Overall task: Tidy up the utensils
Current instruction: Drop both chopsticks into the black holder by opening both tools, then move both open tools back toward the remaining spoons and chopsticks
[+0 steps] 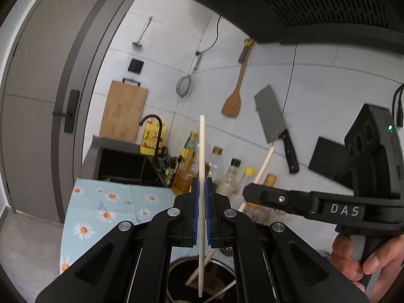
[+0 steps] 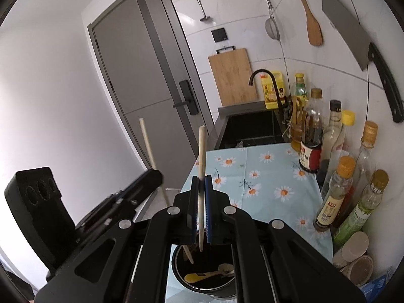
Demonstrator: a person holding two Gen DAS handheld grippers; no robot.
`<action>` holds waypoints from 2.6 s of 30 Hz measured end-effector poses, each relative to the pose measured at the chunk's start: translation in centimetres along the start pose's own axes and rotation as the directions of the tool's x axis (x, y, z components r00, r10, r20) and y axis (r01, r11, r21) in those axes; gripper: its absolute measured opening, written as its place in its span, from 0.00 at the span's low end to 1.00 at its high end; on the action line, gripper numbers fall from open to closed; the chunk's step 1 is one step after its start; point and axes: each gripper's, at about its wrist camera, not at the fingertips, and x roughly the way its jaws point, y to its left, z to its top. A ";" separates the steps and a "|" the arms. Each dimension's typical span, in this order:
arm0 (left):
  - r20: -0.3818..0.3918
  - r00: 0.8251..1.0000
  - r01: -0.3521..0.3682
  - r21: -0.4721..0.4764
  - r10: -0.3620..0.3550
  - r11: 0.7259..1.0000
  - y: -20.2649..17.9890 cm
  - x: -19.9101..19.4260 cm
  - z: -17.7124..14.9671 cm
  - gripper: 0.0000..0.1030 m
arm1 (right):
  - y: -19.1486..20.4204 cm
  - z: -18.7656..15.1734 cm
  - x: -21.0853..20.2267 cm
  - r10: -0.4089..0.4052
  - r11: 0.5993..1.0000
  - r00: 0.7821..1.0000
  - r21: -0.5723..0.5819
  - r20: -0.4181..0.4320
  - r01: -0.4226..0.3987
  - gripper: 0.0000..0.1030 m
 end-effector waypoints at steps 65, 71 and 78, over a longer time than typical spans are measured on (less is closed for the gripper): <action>-0.483 0.875 0.061 0.037 -0.035 0.997 -3.3 -7.1 -11.6 0.18 | -6.3 -21.2 -6.8 0.066 0.915 0.925 0.391 -0.375 0.094 0.31; -0.561 0.826 0.067 0.009 -0.051 0.998 -2.6 -6.8 -14.4 0.18 | -6.8 -25.0 -6.1 0.090 0.894 0.895 0.433 -0.436 0.121 0.31; -0.621 0.782 0.067 0.006 -0.049 0.998 -2.2 -6.6 -17.0 0.18 | -5.3 -27.8 -5.1 0.106 0.908 0.859 0.400 -0.500 0.121 0.31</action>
